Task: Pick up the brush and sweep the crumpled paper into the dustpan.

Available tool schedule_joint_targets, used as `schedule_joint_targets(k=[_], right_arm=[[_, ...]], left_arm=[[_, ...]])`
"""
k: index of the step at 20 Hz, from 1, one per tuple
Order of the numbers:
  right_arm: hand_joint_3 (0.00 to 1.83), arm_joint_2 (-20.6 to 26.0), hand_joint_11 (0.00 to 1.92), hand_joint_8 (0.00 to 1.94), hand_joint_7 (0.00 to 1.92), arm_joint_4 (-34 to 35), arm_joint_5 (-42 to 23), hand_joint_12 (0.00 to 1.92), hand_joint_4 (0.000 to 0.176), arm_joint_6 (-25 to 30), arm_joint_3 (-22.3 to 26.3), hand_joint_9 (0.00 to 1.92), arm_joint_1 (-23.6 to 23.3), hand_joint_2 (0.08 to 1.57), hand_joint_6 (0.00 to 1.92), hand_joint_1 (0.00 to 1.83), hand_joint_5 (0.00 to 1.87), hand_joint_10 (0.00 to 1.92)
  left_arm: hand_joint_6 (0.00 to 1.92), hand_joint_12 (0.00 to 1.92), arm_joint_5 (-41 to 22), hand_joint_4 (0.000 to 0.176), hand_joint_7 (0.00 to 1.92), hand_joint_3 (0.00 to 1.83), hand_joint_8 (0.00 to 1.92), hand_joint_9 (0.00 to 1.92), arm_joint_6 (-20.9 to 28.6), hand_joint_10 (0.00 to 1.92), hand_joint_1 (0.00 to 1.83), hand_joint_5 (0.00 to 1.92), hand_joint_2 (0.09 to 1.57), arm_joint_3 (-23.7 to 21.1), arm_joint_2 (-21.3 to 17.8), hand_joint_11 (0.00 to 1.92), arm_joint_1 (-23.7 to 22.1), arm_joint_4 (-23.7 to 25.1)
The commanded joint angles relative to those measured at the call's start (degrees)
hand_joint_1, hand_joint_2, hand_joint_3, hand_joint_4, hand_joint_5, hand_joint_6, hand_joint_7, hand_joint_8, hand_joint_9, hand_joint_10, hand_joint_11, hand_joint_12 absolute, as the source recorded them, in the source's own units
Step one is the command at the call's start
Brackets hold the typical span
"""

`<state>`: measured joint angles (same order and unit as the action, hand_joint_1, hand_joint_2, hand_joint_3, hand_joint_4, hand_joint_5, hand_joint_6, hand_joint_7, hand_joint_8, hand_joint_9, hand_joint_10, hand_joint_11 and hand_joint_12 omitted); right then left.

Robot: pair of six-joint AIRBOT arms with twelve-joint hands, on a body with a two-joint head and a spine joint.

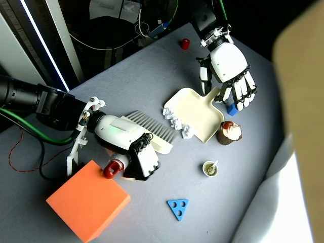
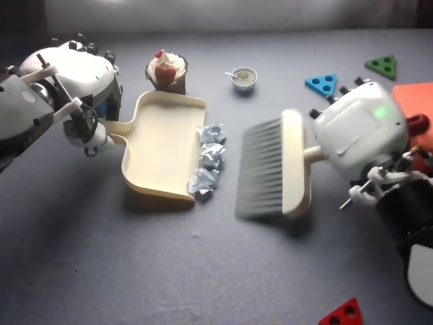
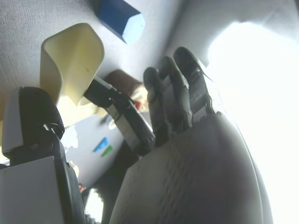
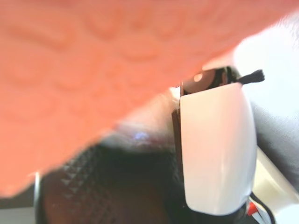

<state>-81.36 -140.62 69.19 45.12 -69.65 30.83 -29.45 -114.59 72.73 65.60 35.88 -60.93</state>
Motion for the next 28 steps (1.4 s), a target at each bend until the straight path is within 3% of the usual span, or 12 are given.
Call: schedule_joint_targets(k=[1,3,5,7,10,13,15,20,23,26,28], right_arm=[[0.01,1.5,1.58,1.94,1.27,-3.9,5.9,1.92,0.0,-0.8,0.3,1.47,-0.2,1.05,1.84,1.24,1.11,1.92],[0.01,2.8,1.61,1.94,1.24,-4.4,5.3,1.92,0.0,-1.3,1.3,1.49,-0.2,1.11,1.92,1.31,1.13,1.92],[0.01,3.9,1.61,1.94,1.15,-5.0,5.3,1.92,0.0,-2.6,2.6,1.49,-0.3,1.16,1.92,1.36,1.09,1.92],[0.01,4.8,1.6,1.94,1.11,-5.1,4.6,1.92,0.0,-3.8,3.9,1.47,-0.9,1.19,1.92,1.4,1.05,1.92],[0.0,6.2,1.58,1.94,1.09,-5.1,3.0,1.92,0.0,-8.4,6.1,1.45,-2.2,1.18,1.92,1.42,1.04,1.92],[0.0,7.1,1.57,1.94,1.1,-2.2,0.2,1.92,0.0,-13.8,7.4,1.44,-4.5,1.18,1.92,1.4,1.01,1.92],[0.0,7.7,1.54,1.94,1.07,0.4,-2.2,1.92,0.017,-18.1,8.3,1.41,-6.8,1.18,1.92,1.43,0.99,1.92],[0.0,9.7,1.53,1.94,1.04,7.0,-7.0,1.92,0.045,-26.5,11.8,1.39,-14.5,1.17,1.92,1.48,0.97,1.92],[0.0,9.7,1.5,1.94,1.05,16.8,-11.0,1.92,0.062,-38.3,13.4,1.39,-20.4,1.17,1.92,1.48,0.97,1.92],[0.0,8.8,1.47,1.94,0.98,21.9,-11.3,1.92,0.09,-48.0,14.4,1.34,-23.0,1.18,1.92,1.47,0.92,1.92],[0.0,8.1,1.49,1.94,1.02,24.3,-11.4,1.92,0.099,-52.1,14.6,1.35,-23.8,1.18,1.92,1.46,0.94,1.92]], left_arm=[[0.82,0.63,-4.8,0.0,0.39,0.0,0.01,0.27,-0.3,0.01,1.14,1.08,1.07,0.0,0.1,0.0,-0.3,2.0],[0.78,0.72,-4.8,0.0,0.39,0.0,0.0,0.28,-0.3,0.0,1.14,1.1,1.06,0.0,0.1,0.0,-0.3,2.0],[0.82,0.59,-4.9,0.0,0.36,0.0,0.0,0.25,-0.3,0.0,1.13,1.08,1.07,0.0,0.1,0.0,-0.3,2.0],[0.78,0.58,-5.0,0.0,0.39,0.0,0.0,0.26,-0.3,0.0,1.14,1.1,1.06,0.1,0.1,0.0,-0.4,2.0],[0.78,0.56,-5.0,0.0,0.38,0.0,0.0,0.25,-0.3,0.0,1.15,1.1,1.06,0.0,0.1,0.0,-0.5,2.0],[0.8,0.68,-5.2,0.0,0.38,0.0,0.0,0.27,-0.3,0.0,1.14,1.09,1.07,0.1,0.2,0.0,-0.7,2.0],[0.8,0.74,-5.4,0.0,0.39,0.0,0.0,0.28,-0.3,0.0,1.14,1.09,1.07,0.1,0.3,0.0,-0.7,1.9],[0.83,0.58,-5.4,0.0,0.34,0.0,0.0,0.24,-0.5,0.0,1.14,1.07,1.07,0.2,0.3,0.0,-0.9,1.9],[0.79,0.65,-5.3,0.0,0.37,0.0,0.0,0.28,-0.5,0.01,1.13,1.09,1.07,0.2,0.3,0.0,-0.9,1.8],[0.81,0.62,-5.1,0.0,0.38,0.0,0.01,0.24,-0.5,0.01,1.14,1.08,1.07,0.2,0.3,0.0,-0.8,1.8],[0.79,0.63,-5.0,0.0,0.37,0.0,0.0,0.26,-0.5,0.01,1.15,1.09,1.07,0.3,0.4,0.0,-0.8,1.8]])
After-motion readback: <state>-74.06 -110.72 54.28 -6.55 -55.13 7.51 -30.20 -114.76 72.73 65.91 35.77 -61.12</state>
